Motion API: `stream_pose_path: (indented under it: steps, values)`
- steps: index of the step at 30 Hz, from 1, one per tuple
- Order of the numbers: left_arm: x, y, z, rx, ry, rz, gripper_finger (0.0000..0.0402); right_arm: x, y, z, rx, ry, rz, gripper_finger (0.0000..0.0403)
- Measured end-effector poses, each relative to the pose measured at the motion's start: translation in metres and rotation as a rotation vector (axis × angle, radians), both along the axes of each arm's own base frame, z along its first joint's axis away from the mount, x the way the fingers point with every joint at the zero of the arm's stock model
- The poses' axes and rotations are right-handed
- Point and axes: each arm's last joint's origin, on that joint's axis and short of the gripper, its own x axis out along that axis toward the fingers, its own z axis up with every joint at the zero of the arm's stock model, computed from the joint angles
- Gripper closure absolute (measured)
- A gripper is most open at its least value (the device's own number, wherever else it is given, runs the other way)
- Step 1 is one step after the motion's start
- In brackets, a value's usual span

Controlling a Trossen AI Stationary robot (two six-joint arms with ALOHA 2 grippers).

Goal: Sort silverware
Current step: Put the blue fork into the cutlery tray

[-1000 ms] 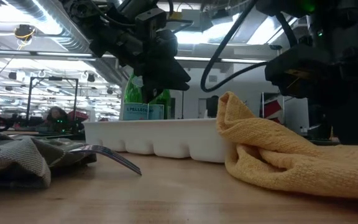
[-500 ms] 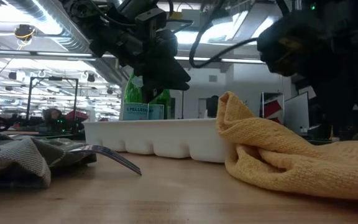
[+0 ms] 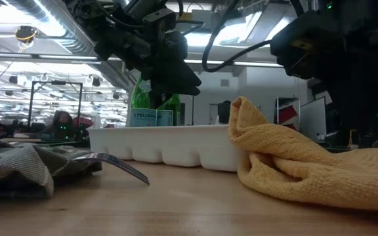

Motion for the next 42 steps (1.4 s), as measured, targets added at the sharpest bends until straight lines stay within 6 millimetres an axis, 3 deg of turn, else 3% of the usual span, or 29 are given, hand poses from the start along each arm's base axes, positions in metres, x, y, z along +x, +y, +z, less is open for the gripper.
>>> stream_pose_path:
  steps: [6, 20, 36, 42]
  values:
    - [0.0, 0.0, 0.0, 0.0, 0.0, 0.0, 0.0327, 0.001, -0.001, 0.0, -0.041, -0.017, -0.011, 0.0294]
    - [0.0, 0.0, 0.0, 0.0, 0.0, 0.0, 0.0327, -0.011, -0.005, -0.029, 0.0, 0.014, -0.029, 0.0291]
    - [0.0, 0.0, 0.0, 0.003, -0.001, -0.002, 0.0327, -0.013, -0.005, -0.038, 0.037, 0.001, -0.024, 0.0393]
    - [0.0, 0.0, 0.0, 0.004, -0.002, -0.002, 0.0327, -0.008, -0.002, -0.032, 0.049, -0.02, -0.011, 0.0398]
